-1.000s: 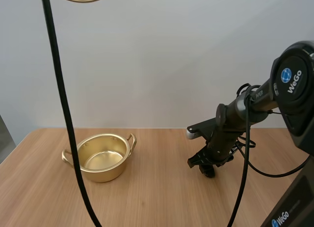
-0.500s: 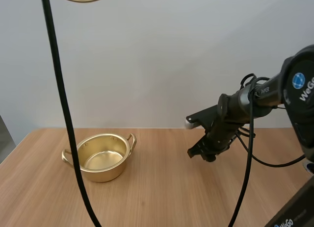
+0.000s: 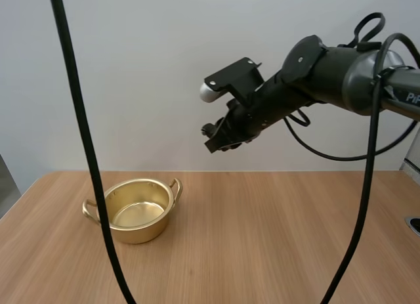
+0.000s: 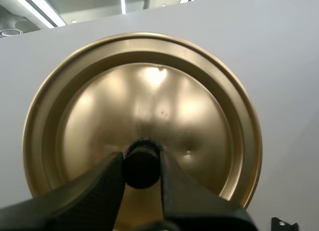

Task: Open the pot, put the car inside, and close it

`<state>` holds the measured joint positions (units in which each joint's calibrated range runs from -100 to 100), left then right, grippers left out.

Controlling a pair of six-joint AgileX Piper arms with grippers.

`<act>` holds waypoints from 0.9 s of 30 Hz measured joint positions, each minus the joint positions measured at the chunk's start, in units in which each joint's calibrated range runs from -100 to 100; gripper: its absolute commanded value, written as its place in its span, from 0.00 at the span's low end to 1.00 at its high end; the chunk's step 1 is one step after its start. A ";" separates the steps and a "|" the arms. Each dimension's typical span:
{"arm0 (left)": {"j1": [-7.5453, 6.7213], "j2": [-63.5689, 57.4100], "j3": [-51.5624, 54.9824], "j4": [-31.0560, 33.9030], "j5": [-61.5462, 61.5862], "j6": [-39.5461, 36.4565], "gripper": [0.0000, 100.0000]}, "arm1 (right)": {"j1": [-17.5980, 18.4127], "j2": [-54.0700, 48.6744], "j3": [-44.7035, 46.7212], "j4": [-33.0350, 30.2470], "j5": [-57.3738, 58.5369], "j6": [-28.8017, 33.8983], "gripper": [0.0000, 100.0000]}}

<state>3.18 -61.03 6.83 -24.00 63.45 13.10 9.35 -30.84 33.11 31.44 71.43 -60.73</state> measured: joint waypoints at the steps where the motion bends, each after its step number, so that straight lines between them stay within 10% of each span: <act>1: 0.00 -0.48 0.00 -0.15 -0.56 0.00 0.00 | 1.19 0.29 -0.11 1.82 -0.68 -1.00 0.00; 8: 0.08 -1.56 -1.88 -0.15 -1.07 1.11 0.00 | 9.30 6.47 -0.11 8.40 -15.93 -2.24 0.00; 15: 1.11 -1.40 -3.30 -0.59 -1.16 1.11 0.00 | 16.56 17.57 -0.11 1.38 -29.95 -2.24 0.00; 27: 1.11 -1.40 -3.30 0.21 -1.16 1.18 0.00 | 18.23 35.87 -7.45 -2.76 -33.93 -2.24 0.00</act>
<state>4.29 -62.42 3.53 -23.79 62.29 14.28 27.58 5.03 25.66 28.68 37.50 -62.97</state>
